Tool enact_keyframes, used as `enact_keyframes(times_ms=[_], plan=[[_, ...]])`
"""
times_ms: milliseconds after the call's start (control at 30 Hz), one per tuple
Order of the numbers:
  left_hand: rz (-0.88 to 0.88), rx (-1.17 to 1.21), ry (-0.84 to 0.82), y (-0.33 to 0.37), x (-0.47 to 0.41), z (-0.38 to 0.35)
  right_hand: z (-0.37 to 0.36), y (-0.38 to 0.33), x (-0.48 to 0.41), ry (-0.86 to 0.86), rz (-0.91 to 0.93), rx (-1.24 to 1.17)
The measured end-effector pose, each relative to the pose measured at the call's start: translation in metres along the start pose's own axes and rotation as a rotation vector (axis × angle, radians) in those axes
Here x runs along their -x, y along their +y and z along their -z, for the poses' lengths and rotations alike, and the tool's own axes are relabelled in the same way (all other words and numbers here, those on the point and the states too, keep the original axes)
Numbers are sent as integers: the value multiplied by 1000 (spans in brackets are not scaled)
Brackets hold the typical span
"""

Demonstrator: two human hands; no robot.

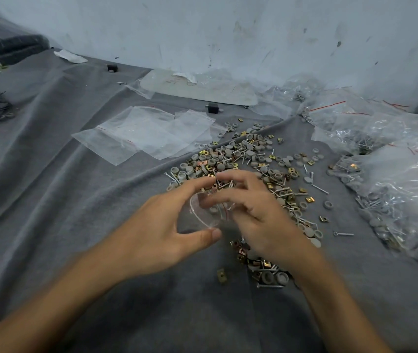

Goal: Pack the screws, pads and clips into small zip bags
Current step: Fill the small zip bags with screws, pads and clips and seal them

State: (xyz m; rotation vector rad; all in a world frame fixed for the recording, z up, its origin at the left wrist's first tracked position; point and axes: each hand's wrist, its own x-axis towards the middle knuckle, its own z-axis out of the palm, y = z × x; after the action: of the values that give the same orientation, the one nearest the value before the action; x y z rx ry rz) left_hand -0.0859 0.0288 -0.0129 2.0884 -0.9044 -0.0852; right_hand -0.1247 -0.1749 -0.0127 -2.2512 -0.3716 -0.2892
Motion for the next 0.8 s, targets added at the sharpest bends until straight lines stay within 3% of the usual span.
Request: enact_keyframes(times_ms=[133, 300, 433, 600, 800], plan=[[-10, -66, -11, 1, 1, -2, -5, 5, 0, -121, 2, -9], [1, -32, 3, -2, 2, -1, 14, 7, 3, 5, -96, -61], [20, -26, 10, -6, 2, 0, 27, 11, 6, -5, -141, 25], [40, -16, -8, -4, 3, 0, 32, 12, 11, -367, -262, 360], [48, 17, -22, -5, 2, -2, 25, 8, 10, -442, -254, 432]])
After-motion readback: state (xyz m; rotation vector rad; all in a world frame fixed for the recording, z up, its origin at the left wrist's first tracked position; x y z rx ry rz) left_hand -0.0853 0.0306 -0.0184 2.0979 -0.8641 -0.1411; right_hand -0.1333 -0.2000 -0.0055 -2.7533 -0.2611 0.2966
